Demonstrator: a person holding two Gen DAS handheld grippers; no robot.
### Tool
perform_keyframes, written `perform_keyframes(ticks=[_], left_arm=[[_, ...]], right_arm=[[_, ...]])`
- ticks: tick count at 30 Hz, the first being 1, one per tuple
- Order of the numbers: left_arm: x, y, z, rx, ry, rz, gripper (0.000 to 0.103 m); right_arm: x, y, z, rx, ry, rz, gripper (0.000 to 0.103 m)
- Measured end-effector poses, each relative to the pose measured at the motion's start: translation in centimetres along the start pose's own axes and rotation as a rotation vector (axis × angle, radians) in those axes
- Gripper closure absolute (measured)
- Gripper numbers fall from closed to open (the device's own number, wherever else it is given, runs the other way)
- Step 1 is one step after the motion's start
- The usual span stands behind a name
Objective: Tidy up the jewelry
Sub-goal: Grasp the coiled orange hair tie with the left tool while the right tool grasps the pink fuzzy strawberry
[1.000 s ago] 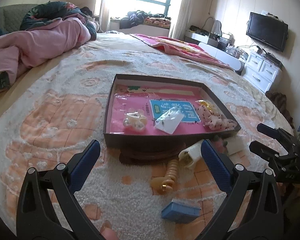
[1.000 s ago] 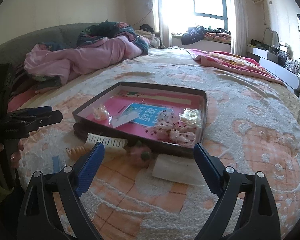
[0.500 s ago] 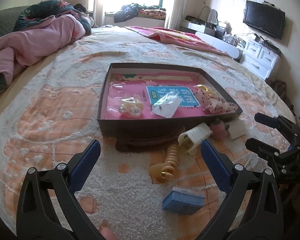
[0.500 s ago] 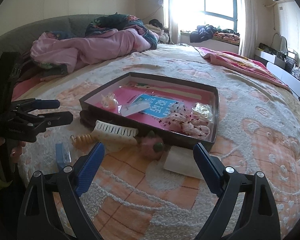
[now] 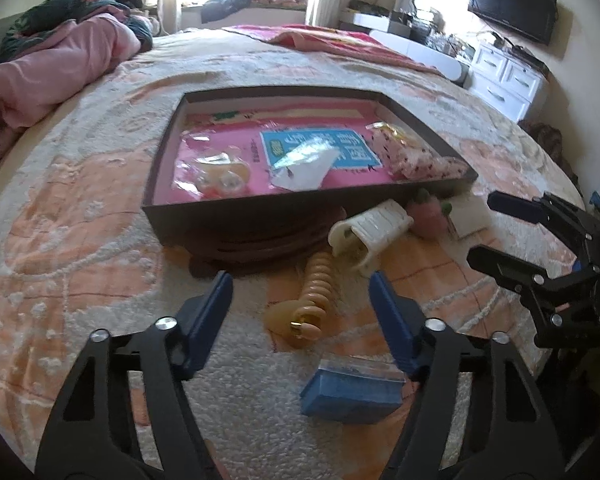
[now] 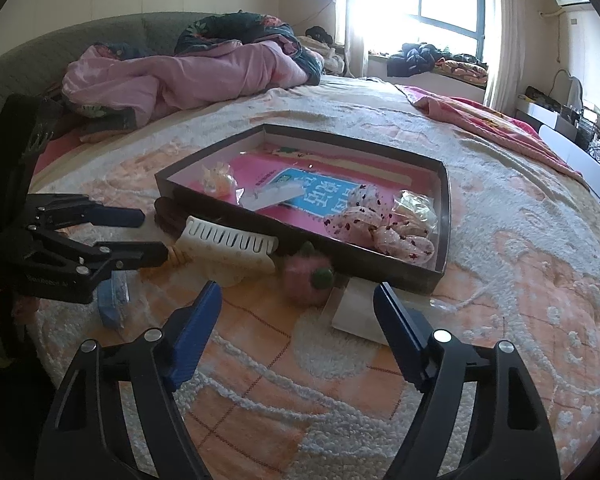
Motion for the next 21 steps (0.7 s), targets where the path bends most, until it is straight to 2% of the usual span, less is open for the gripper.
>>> perform_keyframes(ticks=[8, 11, 18, 21], left_arm=[[1.6, 0.3, 0.3, 0.019, -0.046, 0.028, 0.056], [1.9, 0.4, 0.2, 0.024, -0.054, 0.028, 0.059], [2.3, 0.6, 0.1, 0.038, -0.066, 0.035, 0.078], [2.5, 0.8, 0.1, 0.047, -0.067, 0.037, 0.079]], right_arm=[[1.0, 0.3, -0.1, 0.002, -0.004, 0.012, 0.034], [1.5, 0.4, -0.4, -0.007, -0.005, 0.023, 0.040], [3.2, 0.4, -0.6, -0.035, -0.031, 0.033, 0.050], [4.0, 0.3, -0.7, -0.042, -0.055, 0.027, 0.055]])
Point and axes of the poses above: each gripper's, at about its wrist camera, not at the fingertips, and x roughly the way its jaws point, y to its right, z to its underside, the point moved 1 cm from there along x, roughly the way its jaws point, and after that the axes turned 6 degrees about x, right-handed, at the moved point
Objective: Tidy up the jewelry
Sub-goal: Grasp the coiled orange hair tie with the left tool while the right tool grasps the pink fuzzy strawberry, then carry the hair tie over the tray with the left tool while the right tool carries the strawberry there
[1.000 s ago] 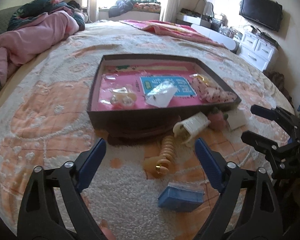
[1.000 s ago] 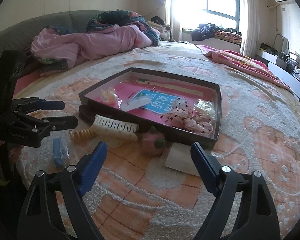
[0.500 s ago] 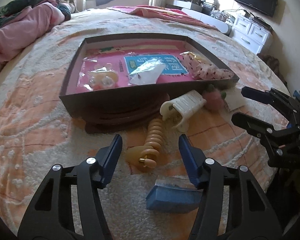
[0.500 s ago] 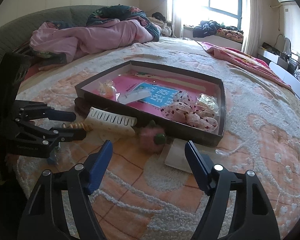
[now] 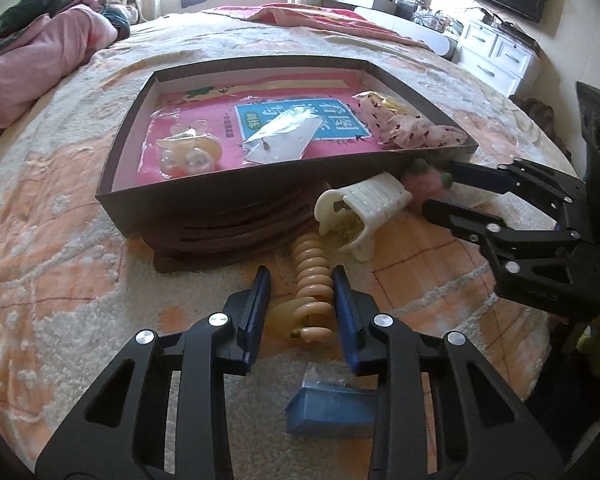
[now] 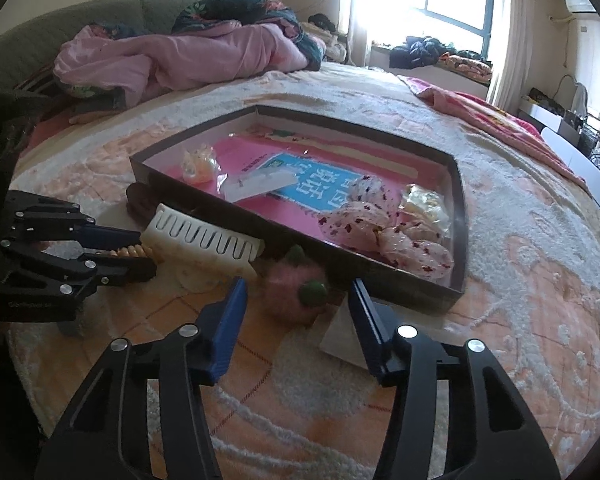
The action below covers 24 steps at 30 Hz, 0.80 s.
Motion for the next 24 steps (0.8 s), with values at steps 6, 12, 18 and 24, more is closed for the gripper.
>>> perform_keyframes(ticks=[6, 12, 18, 24], left_arm=[[0.1, 0.2, 0.1, 0.008, -0.007, -0.003, 0.081], [0.0, 0.3, 0.0, 0.009, -0.008, -0.007, 0.083], [-0.8, 0.2, 0.0, 0.000, 0.010, -0.005, 0.089], [-1.7, 0.0, -0.1, -0.013, 0.032, -0.005, 0.091]], right_arm=[[1.4, -0.7, 0.1, -0.028, -0.056, 0.016, 0.066], [1.8, -0.3, 0.1, 0.008, -0.068, 0.003, 0.080], [0.8, 0.4, 0.1, 0.063, -0.034, -0.047, 0.081], [-0.2, 0.4, 0.3, 0.074, -0.007, -0.078, 0.081]])
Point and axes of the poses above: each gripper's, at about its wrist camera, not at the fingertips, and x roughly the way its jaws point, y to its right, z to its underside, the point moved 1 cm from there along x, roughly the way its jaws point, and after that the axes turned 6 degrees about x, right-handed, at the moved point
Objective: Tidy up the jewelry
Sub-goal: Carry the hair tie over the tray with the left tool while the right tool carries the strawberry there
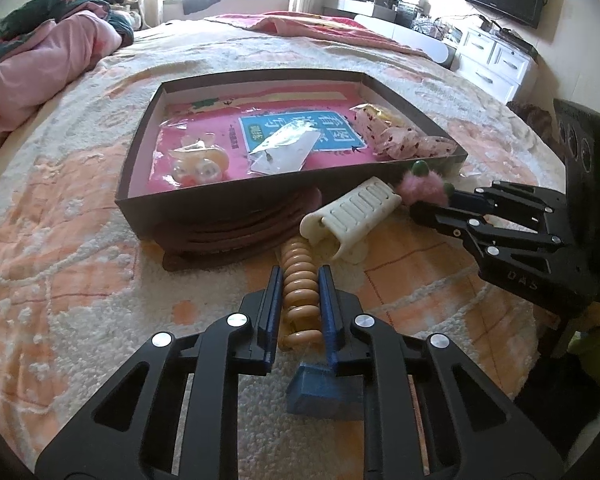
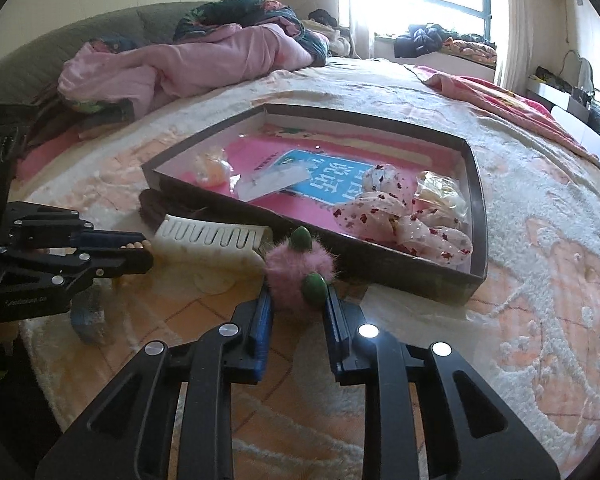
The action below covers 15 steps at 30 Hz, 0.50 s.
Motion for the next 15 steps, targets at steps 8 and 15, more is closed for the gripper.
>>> perform_keyframes(ticks=[8, 15], left_arm=[[-1.2, -0.9, 0.3, -0.041, 0.016, -0.021, 0.092], [-2.9, -1.0, 0.2, -0.065, 0.049, -0.020, 0.092]], right_arm=[[-1.3, 0.0, 0.2, 0.021, 0.022, -0.020, 0.081], [-2.3, 0.3, 0.1, 0.036, 0.044, -0.030, 0.081]])
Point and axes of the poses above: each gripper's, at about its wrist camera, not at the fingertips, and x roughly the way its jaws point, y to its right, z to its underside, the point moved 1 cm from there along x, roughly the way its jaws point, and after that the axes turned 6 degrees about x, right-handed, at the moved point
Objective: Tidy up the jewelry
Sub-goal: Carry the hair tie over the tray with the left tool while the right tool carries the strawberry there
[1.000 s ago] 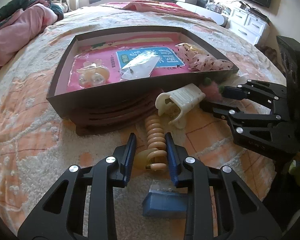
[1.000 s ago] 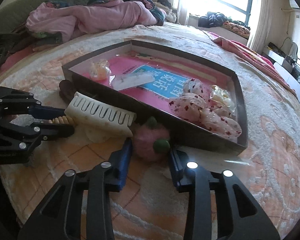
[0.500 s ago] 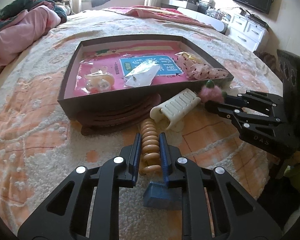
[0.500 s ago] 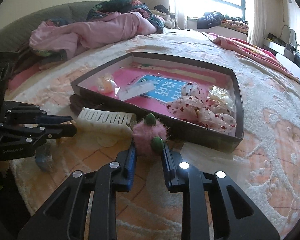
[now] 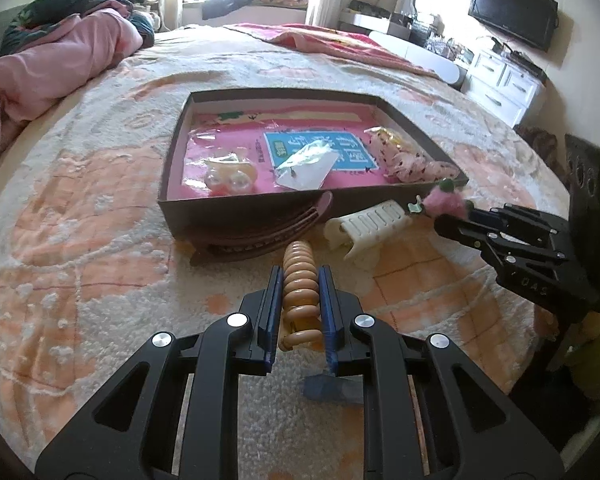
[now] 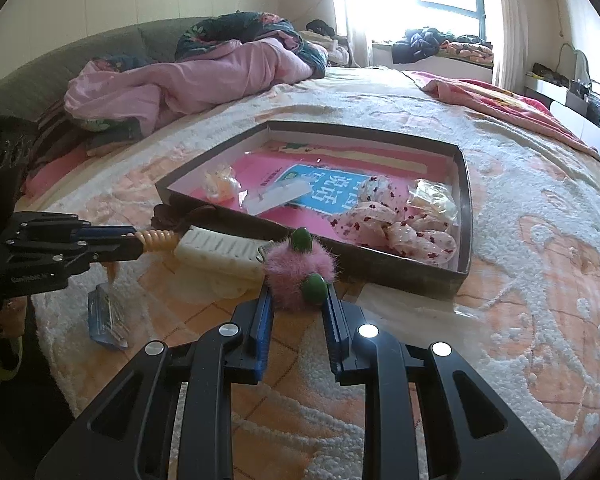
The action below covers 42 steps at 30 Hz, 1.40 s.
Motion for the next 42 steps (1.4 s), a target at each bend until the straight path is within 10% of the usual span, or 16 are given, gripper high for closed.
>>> perform_keyframes(ticks=[42], left_arm=[[2.4, 2.8, -7.4, 0.044, 0.117, 0.037, 0.091]], right_arm=[[-1.5, 2.8, -3.1, 0.064, 0.084, 0.058, 0.081]])
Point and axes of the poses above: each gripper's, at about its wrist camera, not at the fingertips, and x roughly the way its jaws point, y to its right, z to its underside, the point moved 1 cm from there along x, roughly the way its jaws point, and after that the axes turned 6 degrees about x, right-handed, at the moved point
